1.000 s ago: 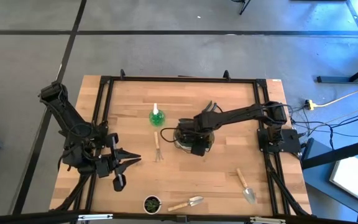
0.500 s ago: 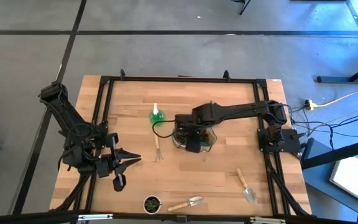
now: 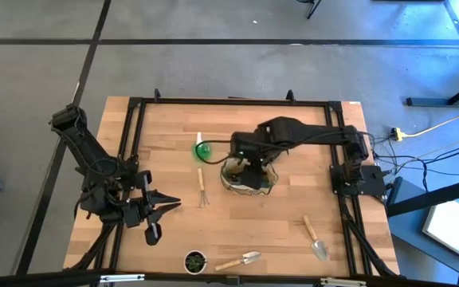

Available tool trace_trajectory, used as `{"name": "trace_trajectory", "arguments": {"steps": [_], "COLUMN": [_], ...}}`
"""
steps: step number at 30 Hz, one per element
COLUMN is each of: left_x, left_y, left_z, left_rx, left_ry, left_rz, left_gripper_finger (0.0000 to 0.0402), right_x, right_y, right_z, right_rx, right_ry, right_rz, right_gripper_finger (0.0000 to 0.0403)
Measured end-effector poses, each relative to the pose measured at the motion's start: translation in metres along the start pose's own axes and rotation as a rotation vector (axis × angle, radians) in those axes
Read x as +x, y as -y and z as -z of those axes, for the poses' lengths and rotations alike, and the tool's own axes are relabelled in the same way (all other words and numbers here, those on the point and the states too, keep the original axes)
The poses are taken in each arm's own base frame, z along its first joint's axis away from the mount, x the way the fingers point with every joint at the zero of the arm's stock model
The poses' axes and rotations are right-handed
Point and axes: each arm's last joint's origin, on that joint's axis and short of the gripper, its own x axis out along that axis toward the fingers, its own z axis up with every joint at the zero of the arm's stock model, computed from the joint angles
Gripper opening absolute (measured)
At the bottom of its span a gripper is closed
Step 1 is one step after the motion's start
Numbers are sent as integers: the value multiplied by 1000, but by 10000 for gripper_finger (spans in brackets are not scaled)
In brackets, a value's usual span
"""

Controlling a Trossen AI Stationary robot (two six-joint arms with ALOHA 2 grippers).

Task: Pick & Place Garden tools in Gardening bag
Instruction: Adjust the green gardening bag

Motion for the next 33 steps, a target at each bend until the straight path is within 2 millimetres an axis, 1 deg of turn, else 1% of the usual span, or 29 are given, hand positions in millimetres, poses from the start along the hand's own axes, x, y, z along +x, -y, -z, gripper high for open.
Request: {"name": "trace_trajectory", "arguments": {"steps": [2,5,9,15,17,19,21,25,29,33], "left_x": [0,0,0,0,1,3,6,12,19,27], "left_y": [0,0,0,0,0,-1,-3,-5,-8,-9], "left_z": [0,0,0,0,0,1,3,6,9,16], "left_rx": [10,18,15,4,3,-3,-13,-18,-6,19], "left_ry": [0,0,1,2,0,-3,-10,-25,-44,-59], "left_rz": [0,1,3,3,-2,-11,-22,-47,-69,-57], "left_gripper_finger": [31,31,31,31,31,31,31,31,31,31], "right_x": [-4,-8,-13,-10,-4,3,11,28,33,33], "right_y": [-12,-37,-79,-146,-160,-168,-169,-154,-124,-82], "right_z": [6,20,45,79,87,92,94,96,104,123], "right_rx": [-37,-70,-135,-310,-383,-447,-463,-440,-367,-323], "right_ry": [17,88,219,509,558,561,547,516,606,784], "right_rz": [56,205,346,423,445,450,426,383,302,110], "right_gripper_finger": [195,195,195,195,195,195,195,195,195,195]}}
